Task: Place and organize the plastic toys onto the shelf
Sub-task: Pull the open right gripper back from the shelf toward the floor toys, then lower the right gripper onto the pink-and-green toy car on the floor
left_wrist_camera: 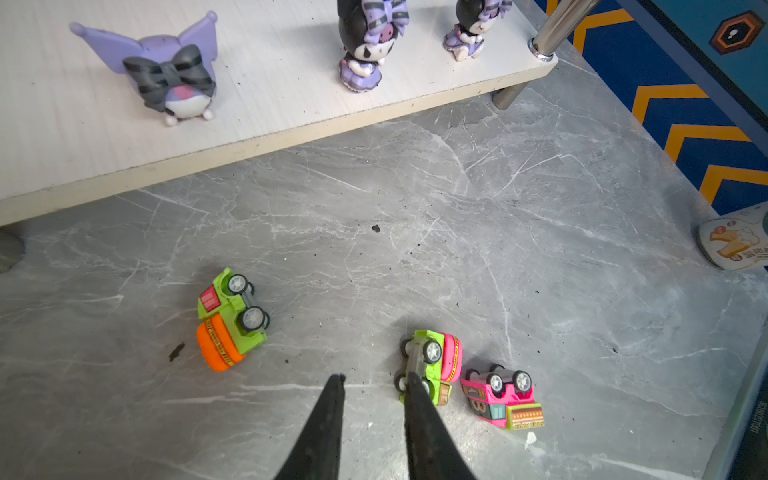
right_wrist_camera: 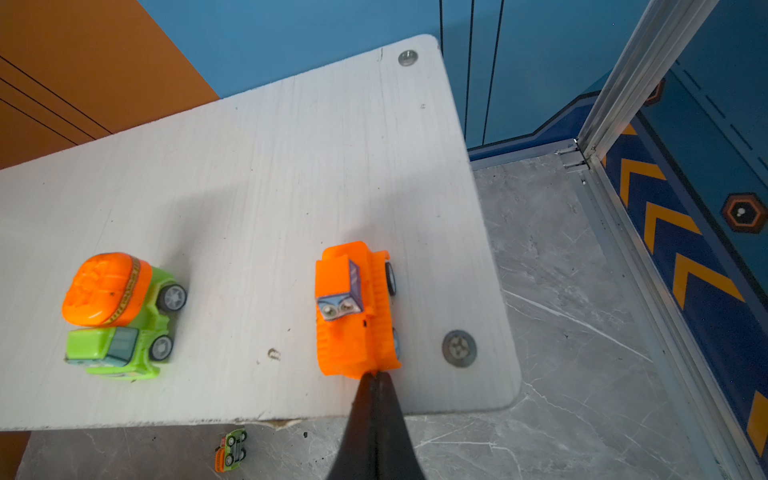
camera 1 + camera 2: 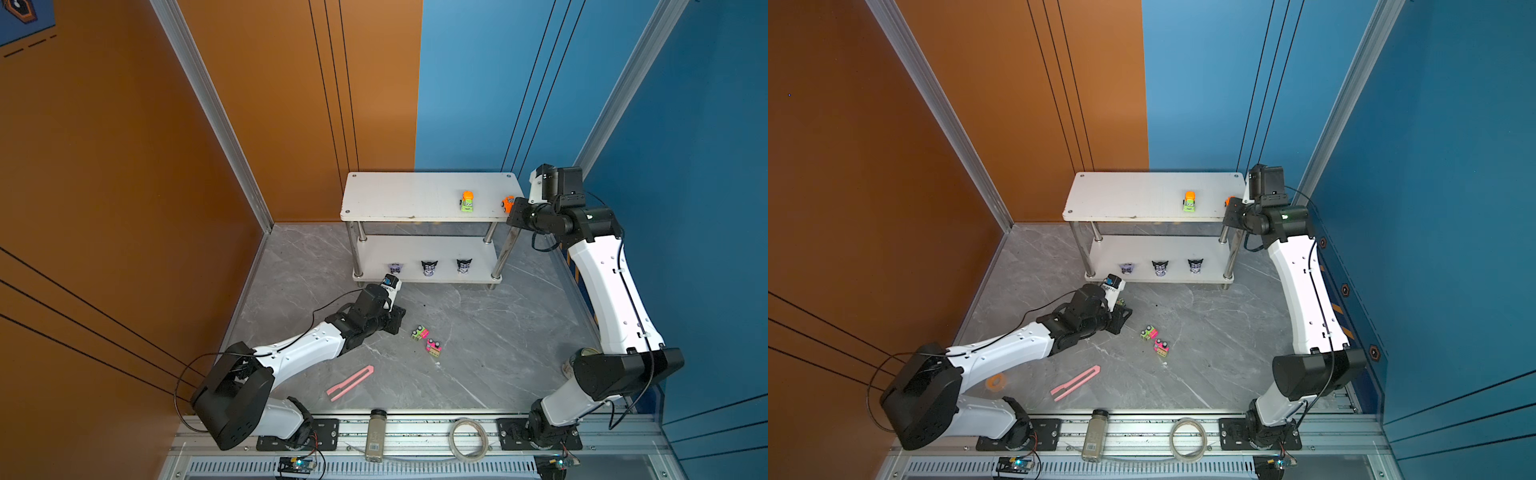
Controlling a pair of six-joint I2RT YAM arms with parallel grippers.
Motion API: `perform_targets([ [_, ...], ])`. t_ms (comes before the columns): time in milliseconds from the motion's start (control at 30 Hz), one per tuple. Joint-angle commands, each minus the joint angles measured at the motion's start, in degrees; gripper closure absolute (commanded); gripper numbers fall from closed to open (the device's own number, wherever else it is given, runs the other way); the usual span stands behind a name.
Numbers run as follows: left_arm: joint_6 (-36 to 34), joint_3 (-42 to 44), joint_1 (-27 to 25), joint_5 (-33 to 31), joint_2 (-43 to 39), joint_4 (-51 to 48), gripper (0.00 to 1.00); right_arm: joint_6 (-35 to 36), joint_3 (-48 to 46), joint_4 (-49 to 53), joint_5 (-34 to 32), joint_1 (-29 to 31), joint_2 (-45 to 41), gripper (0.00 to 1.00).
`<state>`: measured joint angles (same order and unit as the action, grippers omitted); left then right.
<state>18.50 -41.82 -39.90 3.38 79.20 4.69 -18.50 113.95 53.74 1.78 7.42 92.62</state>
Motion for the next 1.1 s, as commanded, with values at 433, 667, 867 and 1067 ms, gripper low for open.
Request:
perform_targets([
  [433, 0.48, -1.18, -1.19, -1.44, -0.36, -0.04, 0.73, -0.48, -13.41, -2.05, -5.79, 9.16, -12.77, 1.0],
  [667, -0.26, -0.31, -1.14, -2.57, -1.59, -0.76, 0.73, 0.56, -34.39, -1.7, -11.8, 24.23, -17.72, 0.97],
  [867, -0.1, 0.52, -0.75, -2.69, -1.4, -0.7, 0.73, -2.19, -47.16, -5.96, -10.59, 38.31, -18.14, 0.99],
  [1067, 1.97, 2.11, -0.47, -2.24, -0.41, 1.67, 0.73, -5.82, -56.88, -15.98, -4.2, 43.39, -12.79, 1.0],
])
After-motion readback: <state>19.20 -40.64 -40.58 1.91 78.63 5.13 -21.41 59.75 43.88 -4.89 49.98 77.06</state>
